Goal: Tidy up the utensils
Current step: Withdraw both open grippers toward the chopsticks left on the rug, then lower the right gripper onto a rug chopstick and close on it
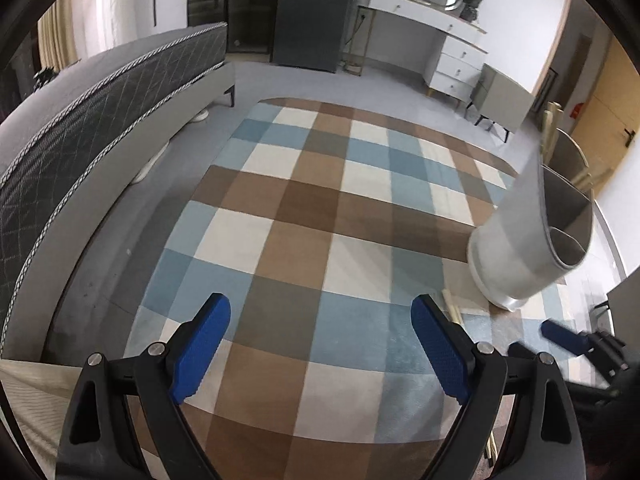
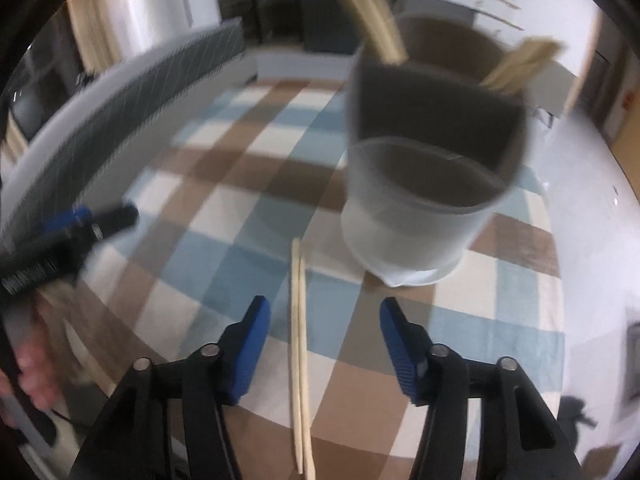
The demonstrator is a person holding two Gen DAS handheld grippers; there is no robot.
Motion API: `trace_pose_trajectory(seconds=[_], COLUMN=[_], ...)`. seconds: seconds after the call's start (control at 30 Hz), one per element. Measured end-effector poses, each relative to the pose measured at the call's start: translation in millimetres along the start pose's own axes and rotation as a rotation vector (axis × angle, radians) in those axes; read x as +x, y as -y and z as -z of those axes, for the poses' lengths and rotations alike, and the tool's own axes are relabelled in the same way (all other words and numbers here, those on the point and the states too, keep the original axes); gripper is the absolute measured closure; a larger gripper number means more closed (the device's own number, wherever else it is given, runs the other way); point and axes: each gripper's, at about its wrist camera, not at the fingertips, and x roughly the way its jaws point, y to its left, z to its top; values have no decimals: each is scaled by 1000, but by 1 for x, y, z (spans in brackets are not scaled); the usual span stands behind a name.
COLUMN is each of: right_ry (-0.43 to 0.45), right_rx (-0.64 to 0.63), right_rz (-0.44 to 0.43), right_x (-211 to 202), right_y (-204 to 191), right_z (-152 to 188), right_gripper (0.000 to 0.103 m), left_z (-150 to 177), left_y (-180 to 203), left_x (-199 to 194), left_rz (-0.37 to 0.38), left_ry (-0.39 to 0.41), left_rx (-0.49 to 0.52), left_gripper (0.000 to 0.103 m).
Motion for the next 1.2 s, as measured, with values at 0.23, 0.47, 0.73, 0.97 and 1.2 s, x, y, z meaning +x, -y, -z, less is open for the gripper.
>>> trace_pose_trajectory(seconds=[0.23,0.47,0.73,0.97,1.2], right_ry=[-129,-171,-193,-204,-230], right_rx=[-74,-146,-209,-224,-226], right_rz=[30,46,66,67,51], right_x=[42,55,56,55,64], right_y=[-7,-18,-23,-23,-24], right_z=[-5,-6,-11,-14,-17], right_gripper=[78,81,83,85,86], left_z=[-6,-9,-9,-10,-9], left_y=[-20,-28,-30,-35,-34], left_x=[5,7,8,10,11], left_rz=[11,12,10,14,18], left_ry=[-53,-75,-89,-108,-123], left_rx=[-101,-145,-150,-175,-177], left_gripper=[14,14,14,14,14])
